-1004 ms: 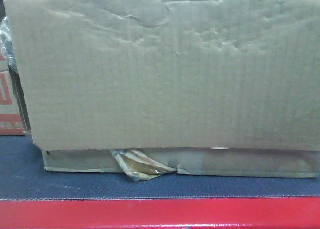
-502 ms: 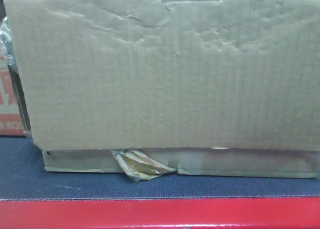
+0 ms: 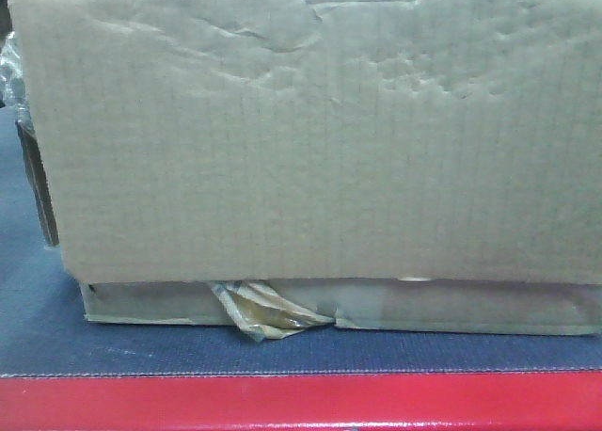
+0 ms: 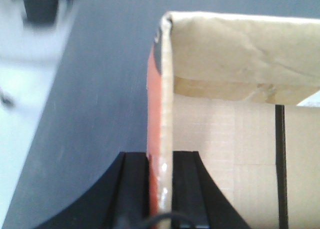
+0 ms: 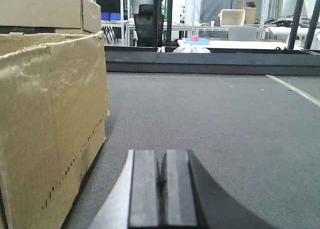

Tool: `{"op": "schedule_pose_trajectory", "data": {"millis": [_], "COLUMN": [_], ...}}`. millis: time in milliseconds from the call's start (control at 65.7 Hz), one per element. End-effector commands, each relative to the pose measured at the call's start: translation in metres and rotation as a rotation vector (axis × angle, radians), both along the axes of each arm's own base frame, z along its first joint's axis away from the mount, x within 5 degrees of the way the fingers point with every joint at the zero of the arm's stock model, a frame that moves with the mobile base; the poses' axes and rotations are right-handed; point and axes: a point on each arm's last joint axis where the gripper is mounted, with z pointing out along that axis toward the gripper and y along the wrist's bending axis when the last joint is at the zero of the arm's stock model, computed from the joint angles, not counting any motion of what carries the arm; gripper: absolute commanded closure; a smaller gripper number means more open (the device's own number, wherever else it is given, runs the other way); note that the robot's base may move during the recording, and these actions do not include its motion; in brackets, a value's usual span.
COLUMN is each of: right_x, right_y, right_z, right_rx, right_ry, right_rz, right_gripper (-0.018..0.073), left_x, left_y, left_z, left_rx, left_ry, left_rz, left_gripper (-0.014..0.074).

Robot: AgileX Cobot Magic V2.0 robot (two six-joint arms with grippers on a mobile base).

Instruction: Stack two boxes on right shelf middle

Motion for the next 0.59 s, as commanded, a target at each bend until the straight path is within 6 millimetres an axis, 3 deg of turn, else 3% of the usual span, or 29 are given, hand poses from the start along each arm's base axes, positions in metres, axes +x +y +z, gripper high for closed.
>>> {"op": "schedule_pose_trajectory", "data": {"millis": [0,15,122,259,426,578], "right_x": [0.000,0.000,0.000,0.000,0.000,0.000], "right_y": [0.000,0.000,0.000,0.000,0.000,0.000], "right_z": [0.002,0.002,0.002,0.002,0.002,0.002], "right_rx": [-0.002,-0.002,-0.002,-0.002,-0.002,-0.002], "right_ry": [-0.021,-0.021,-0.021,-0.021,-0.021,-0.021], "right_rz": [0.002,0.002,0.002,0.002,0.002,0.002], "right_gripper": [0.0721,0.0721,0.0721,0.0721,0.0721,0.0721], "left_x": [-0.015,-0.018,-0.027,-0.037,-0.042,-0.026], "left_y": [-0.021,-0.026,-0.054,-0.104,-0.171,-0.216], "left_z": [0.036,0.047,0.072,0.088,0.082,0.056], "left_rx": [-0.040,-0.042,-0.029,-0.046,-0.134,-0.189], "left_ry": [-0.102,-0.145,-0.243,-0.317,-0.299,-0.213], "left_rz": [-0.002,0.009,0.001,-0.053,-0.194,-0.246], "left_gripper": [0.0707,0.0707,0.0707,0.0707,0.0707,0.0707]}}
